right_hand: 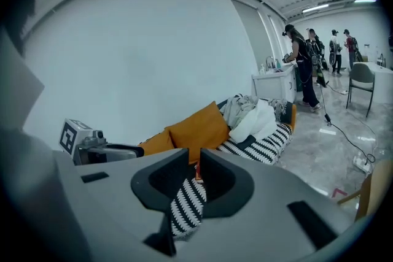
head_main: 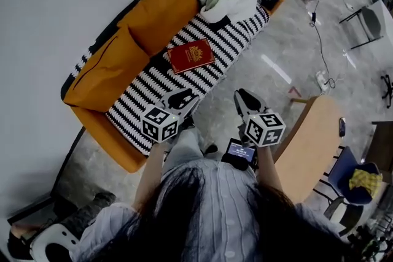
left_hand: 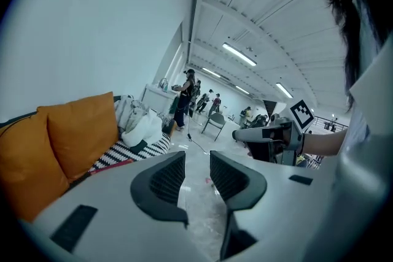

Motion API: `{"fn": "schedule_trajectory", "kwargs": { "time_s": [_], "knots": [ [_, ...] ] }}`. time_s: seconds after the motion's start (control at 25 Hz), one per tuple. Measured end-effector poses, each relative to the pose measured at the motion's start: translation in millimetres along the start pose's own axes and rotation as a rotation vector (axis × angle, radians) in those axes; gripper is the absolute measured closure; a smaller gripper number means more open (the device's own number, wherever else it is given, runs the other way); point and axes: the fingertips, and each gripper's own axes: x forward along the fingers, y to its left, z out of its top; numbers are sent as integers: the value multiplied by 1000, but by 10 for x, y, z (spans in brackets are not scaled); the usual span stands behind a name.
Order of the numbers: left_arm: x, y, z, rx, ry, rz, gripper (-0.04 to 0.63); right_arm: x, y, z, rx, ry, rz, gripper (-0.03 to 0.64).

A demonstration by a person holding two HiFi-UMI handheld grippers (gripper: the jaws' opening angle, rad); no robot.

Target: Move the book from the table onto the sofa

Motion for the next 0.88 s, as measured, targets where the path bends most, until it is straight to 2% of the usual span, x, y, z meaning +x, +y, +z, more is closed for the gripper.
{"fn": "schedule_trajectory", "kwargs": {
  "time_s": [0.32,0.88],
  "knots": [
    [-175,-567,-256,10,-1,44,459,-455,-85,-179,-10,-30,21,552],
    [-297,-1023,-359,49,-29,88,459,-980,-154,-313,-56,-67,31,565]
  ]
}}
